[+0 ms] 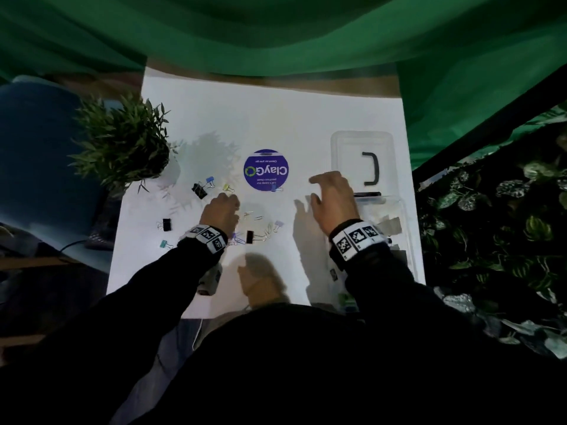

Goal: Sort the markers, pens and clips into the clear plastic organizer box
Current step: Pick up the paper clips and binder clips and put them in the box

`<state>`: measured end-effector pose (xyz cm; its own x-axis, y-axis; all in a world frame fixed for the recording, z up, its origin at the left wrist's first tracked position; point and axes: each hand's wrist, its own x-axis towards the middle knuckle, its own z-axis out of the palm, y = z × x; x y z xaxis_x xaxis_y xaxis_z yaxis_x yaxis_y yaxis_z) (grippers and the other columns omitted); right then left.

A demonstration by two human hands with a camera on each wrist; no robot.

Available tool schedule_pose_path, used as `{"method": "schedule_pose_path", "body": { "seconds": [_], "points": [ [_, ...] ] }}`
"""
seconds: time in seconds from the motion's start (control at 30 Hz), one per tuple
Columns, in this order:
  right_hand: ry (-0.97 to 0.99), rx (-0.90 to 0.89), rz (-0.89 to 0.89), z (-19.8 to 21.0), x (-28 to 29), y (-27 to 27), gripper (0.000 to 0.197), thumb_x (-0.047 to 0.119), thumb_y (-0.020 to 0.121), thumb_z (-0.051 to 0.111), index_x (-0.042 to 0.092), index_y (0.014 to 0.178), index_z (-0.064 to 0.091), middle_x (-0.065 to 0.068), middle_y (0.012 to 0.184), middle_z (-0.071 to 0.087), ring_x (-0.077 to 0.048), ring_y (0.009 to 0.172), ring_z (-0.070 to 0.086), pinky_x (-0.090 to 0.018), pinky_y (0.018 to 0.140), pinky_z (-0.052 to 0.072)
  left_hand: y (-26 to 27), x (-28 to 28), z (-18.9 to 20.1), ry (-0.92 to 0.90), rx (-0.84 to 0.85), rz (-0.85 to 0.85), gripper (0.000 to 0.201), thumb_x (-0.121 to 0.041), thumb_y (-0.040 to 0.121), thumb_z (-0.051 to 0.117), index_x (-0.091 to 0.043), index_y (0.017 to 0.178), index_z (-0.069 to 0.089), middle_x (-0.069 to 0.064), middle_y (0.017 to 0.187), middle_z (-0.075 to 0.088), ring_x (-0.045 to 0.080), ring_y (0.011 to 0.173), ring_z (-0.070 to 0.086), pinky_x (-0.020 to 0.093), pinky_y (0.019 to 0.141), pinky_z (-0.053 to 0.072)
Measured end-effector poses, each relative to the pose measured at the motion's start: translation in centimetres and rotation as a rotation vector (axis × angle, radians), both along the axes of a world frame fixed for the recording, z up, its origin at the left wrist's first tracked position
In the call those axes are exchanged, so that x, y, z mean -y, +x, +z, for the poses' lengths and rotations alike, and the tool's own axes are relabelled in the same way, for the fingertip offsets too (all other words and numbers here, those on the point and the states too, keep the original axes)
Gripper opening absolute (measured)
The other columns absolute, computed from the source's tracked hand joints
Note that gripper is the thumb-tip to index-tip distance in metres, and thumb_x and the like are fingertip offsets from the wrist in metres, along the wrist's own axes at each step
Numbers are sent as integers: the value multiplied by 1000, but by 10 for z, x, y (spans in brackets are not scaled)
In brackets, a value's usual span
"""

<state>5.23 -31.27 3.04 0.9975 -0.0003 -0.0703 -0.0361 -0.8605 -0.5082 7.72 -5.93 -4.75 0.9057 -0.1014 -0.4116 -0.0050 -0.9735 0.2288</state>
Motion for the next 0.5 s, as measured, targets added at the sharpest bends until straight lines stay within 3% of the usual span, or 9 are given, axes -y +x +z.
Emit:
{"method": "schedule_pose_path", "body": {
  "seconds": [0.1, 0.2, 0.33, 0.5],
  "points": [
    [3, -133, 198, -11, -54, 6, 34, 11, 90, 58, 14, 124, 57, -11, 124, 53, -28, 110, 54, -38, 92, 47, -1, -20, -6, 174, -99, 93, 49, -36, 83, 65, -3, 116, 50, 19, 117, 53, 37, 106, 56, 43, 88, 45],
    [-64, -327, 322, -31, -95, 14, 38, 4, 89, 53, 13, 126, 52, -12, 126, 50, -31, 110, 56, -42, 88, 50, -7, -23, -13, 148, -125, 146, 67, -47, 79, 70, 1, 119, 46, 20, 117, 51, 38, 105, 56, 43, 85, 45],
    [-181, -481, 441, -59, -120, 27, 44, 2, 87, 55, 7, 130, 45, -18, 124, 45, -37, 112, 52, -44, 86, 47, -11, -16, -21, 66, -79, 127, 59, -21, 75, 78, 8, 115, 47, 27, 114, 52, 42, 102, 56, 47, 85, 46],
    [-273, -496, 505, -79, -129, 35, 46, -4, 85, 54, 0, 129, 42, -20, 129, 41, -35, 121, 44, -45, 92, 45, -8, -20, -20, -22, -156, 164, 43, 1, 78, 69, 6, 115, 49, 26, 115, 53, 43, 105, 57, 44, 88, 46]
  ]
}}
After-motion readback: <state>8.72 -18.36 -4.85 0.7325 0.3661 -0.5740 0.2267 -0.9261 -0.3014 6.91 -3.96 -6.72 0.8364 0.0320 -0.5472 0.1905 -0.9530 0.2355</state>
